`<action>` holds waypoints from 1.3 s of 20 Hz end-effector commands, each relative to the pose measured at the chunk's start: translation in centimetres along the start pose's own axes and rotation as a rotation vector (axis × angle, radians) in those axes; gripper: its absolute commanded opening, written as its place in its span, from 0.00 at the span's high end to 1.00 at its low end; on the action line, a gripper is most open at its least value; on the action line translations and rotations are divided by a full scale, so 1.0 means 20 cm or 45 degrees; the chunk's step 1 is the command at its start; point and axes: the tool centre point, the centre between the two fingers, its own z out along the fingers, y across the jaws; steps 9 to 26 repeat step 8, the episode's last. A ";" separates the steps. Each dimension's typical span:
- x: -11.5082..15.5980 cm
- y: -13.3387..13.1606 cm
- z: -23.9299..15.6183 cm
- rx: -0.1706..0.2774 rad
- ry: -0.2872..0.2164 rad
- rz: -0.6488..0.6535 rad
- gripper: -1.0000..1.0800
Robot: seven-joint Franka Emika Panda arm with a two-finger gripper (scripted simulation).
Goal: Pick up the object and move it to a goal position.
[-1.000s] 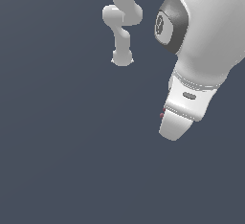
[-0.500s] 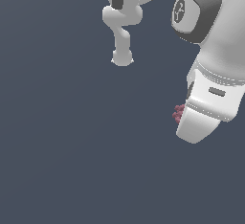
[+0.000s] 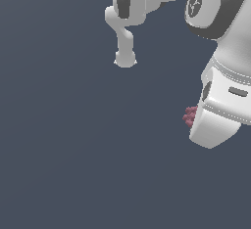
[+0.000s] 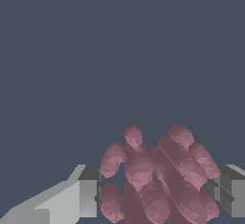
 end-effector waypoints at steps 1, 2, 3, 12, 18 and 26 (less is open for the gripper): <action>0.01 0.00 -0.01 0.000 0.000 0.000 1.00; 0.01 0.00 -0.01 0.000 0.000 0.000 1.00; 0.01 0.00 -0.01 0.000 0.000 0.000 1.00; 0.01 0.00 -0.01 0.000 0.000 0.000 1.00; 0.01 0.00 -0.01 0.000 0.000 0.000 1.00; 0.01 0.00 -0.01 0.000 0.000 0.000 1.00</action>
